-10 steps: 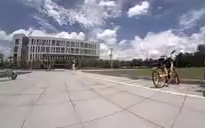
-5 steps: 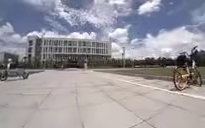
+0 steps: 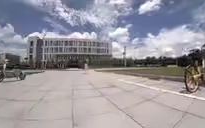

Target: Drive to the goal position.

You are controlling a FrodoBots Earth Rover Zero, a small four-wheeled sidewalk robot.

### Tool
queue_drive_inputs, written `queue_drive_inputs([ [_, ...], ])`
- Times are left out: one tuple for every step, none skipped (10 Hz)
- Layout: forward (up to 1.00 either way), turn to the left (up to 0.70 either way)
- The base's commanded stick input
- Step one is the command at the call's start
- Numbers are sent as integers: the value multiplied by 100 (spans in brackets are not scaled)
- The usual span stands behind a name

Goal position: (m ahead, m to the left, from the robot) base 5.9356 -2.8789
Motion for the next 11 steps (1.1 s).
queue_drive_inputs([
  [70,-18],
  [70,-16],
  [70,3],
  [70,5],
  [70,1],
  [70,0],
  [70,0],
  [70,3],
  [70,1],
  [70,0],
  [70,0],
])
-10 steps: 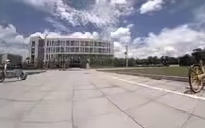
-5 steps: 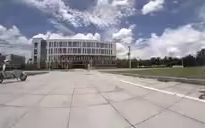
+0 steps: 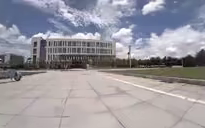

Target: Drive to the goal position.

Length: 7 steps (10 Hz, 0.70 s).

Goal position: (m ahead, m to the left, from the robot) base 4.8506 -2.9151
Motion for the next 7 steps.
queue_drive_inputs([
  [70,0],
  [70,0],
  [70,0],
  [70,0],
  [70,0],
  [70,0],
  [70,0],
])
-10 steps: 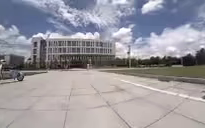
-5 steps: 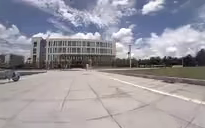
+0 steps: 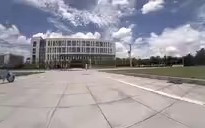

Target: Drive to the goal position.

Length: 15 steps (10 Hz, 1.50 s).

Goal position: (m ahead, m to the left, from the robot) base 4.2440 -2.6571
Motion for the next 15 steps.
queue_drive_inputs([
  [70,0],
  [70,0],
  [70,0],
  [70,0],
  [70,8],
  [70,18],
  [70,10],
  [70,1],
  [70,5],
  [70,5],
  [70,5],
  [70,5],
  [70,0],
  [70,14],
  [70,11],
])
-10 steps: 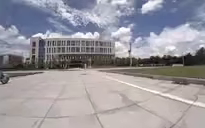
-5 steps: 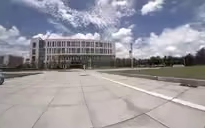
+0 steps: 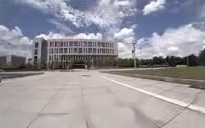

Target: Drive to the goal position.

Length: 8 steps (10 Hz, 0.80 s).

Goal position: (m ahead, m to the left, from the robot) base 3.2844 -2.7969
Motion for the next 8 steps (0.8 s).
queue_drive_inputs([
  [70,0],
  [70,0],
  [70,3],
  [70,5],
  [70,8],
  [70,4],
  [70,0],
  [70,8],
])
